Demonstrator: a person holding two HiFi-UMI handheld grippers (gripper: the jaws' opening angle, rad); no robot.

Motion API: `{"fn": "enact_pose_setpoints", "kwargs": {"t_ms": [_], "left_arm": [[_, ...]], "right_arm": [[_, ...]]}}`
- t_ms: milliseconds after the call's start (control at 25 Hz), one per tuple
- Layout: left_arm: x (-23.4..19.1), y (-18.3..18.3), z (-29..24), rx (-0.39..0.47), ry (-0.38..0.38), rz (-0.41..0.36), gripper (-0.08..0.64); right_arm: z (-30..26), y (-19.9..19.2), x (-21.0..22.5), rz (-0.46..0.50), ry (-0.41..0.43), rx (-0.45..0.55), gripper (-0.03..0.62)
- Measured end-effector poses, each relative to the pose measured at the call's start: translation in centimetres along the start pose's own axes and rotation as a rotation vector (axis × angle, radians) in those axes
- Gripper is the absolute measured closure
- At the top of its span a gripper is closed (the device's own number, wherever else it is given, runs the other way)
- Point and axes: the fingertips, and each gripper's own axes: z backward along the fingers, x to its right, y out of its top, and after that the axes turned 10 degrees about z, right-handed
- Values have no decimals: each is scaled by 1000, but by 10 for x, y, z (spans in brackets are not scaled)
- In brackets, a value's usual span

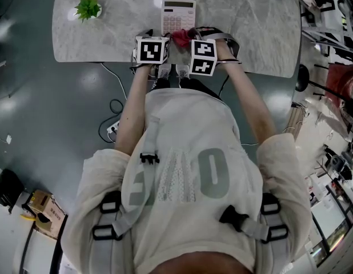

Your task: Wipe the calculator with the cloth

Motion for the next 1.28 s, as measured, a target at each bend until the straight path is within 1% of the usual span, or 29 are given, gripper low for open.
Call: {"fn": "enact_pose_setpoints", "kwargs": {"t_ms": [400,600,680,840,920,1000,1080,1280], "left_arm": [[3,0,3,2,1,0,305],[2,0,1,6,-3,-2,305],[2,0,1,19,-11,-1,305],[4,0,2,57,-22,26,305],[6,-1,3,55,-22,58,287],[4,3,10,67,-20,108,279],[-2,7,17,98,-19,152,279],[-35,3,32,118,39,201,279]], "right_arm": [[3,0,-5,24,10,-4,537],[4,-1,1,19,37,7,537],[9,-4,17,13,8,1,537],[24,-8,64,3,-93,-17,537],[30,-7,89,3,-138,-29,537],[34,-4,110,-1,-175,-38,537],[34,-1,126,-4,-196,-49,537],[23,4,146,-9,-207,-81,537]]}}
